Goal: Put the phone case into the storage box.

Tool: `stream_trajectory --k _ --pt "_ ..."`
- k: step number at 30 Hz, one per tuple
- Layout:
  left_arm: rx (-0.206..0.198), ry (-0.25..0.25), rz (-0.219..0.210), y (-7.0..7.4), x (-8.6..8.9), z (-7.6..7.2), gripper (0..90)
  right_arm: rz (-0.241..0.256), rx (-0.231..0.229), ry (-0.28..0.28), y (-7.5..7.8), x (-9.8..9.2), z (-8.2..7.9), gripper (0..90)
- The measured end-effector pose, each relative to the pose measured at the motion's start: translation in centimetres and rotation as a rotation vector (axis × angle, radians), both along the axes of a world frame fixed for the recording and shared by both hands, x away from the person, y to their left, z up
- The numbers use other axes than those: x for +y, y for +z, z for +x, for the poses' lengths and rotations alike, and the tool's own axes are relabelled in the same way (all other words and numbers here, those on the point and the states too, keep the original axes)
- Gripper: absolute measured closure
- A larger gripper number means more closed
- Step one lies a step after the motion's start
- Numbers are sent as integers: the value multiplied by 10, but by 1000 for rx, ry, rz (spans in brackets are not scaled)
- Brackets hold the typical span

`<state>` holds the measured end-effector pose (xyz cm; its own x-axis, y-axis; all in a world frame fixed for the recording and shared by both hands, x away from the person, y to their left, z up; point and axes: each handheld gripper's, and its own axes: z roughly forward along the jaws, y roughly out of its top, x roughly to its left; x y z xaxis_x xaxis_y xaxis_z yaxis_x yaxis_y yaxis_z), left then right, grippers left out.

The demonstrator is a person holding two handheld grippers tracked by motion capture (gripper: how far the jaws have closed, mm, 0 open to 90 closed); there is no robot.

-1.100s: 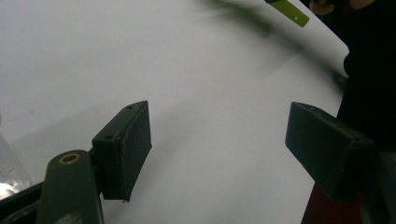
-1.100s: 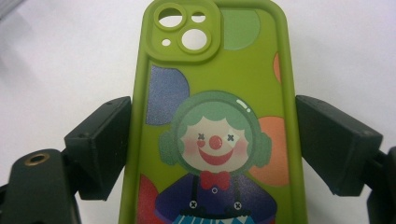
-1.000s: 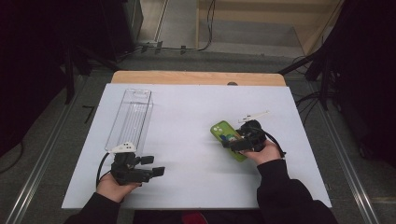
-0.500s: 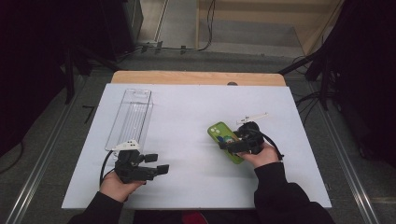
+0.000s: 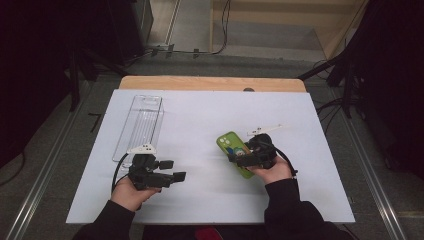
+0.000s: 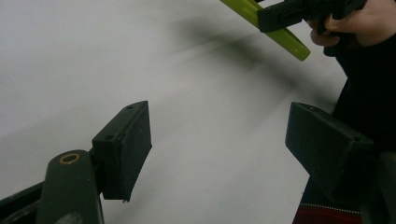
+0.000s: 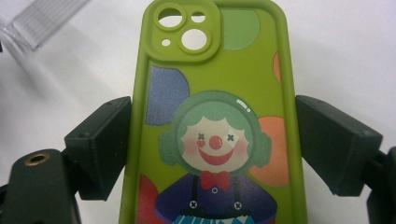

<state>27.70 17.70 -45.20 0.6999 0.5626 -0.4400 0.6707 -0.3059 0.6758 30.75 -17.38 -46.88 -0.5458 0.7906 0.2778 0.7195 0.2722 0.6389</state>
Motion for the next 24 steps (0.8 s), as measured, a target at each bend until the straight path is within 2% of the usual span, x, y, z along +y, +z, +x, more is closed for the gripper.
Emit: stream_trajectory --k 9,14,20,24 --pt "-5 1 19 8 -12 10 234 13 -8 -25 5 14 0 140" --pt "-6 5 8 13 -17 17 234 27 -13 -24 7 22 0 140" --pt "0 29 22 17 -20 27 233 58 -9 -47 6 30 -1 140" --pt "-2 49 29 18 -22 31 233 76 -36 -70 5 31 -5 140"
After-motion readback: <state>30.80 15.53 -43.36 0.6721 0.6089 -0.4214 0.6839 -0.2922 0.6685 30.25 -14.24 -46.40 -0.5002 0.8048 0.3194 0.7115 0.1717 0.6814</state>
